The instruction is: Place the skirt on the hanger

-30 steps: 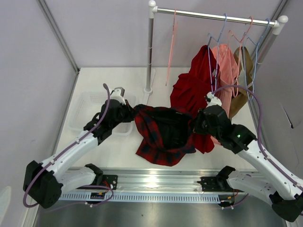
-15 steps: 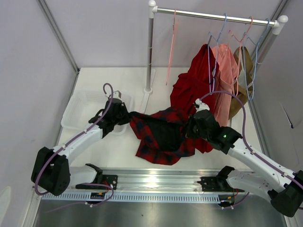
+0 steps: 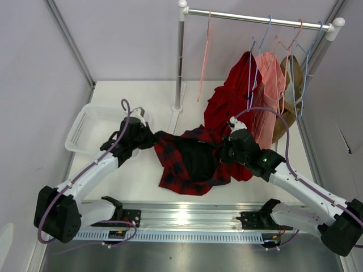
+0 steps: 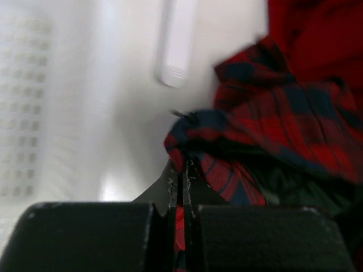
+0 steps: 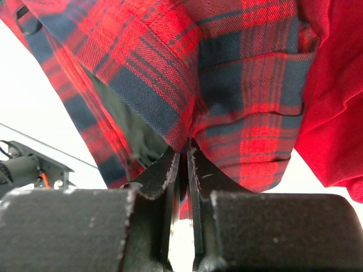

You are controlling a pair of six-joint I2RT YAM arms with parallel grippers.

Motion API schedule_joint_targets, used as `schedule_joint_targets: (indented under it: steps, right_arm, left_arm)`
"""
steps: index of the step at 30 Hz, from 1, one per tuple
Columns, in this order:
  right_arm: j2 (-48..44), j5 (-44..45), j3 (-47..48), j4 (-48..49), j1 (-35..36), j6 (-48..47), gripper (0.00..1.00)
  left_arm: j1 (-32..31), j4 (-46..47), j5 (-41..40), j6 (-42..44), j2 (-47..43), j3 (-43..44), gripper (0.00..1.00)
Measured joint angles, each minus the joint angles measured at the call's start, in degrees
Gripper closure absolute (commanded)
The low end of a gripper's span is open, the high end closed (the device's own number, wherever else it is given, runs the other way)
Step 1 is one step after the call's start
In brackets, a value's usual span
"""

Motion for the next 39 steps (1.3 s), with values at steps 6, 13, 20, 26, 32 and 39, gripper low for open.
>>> schedule_joint_targets:
  steps: [6, 13, 20, 26, 32, 39]
  right_arm:
    - [-1.40, -4.72, -2.38, 0.70, -2.36, -3.96, 0.84]
    - [-4.92, -12.00, -10.64, 3.74, -2.47, -5.90, 0.80]
    - [-5.55, -13.51, -14.58, 4.50, -2.47, -6.10, 0.71]
    - [-5.57, -11.91, -13.53, 3.23, -2.45, -6.49, 0.45]
    - [-5.92, -8.90, -9.49, 0.07, -2.12, -6.71, 0.30]
    - [-6.32, -6.97, -4.57, -3.15, -1.95, -6.71, 0.20]
  left_arm:
    - [-11.98, -3.43, -0.87, 0.11, -3.72, 0.66, 1.00]
    - [-19.45, -8.87, -8.28, -7.19, -10.08, -7.45, 0.94]
    - [-22.84, -13.29, -12.09, -11.21, -10.97, -12.20, 0.60]
    - [-25.14, -14.82, -14.36, -9.38, -13.38, -11.17, 0.42]
    - [-25.20, -16.65, -15.15, -5.66, -15.17, -5.70, 0.36]
    - [-25.24, -16.83, -12.57, -1.18, -15.23, -1.07, 0.32]
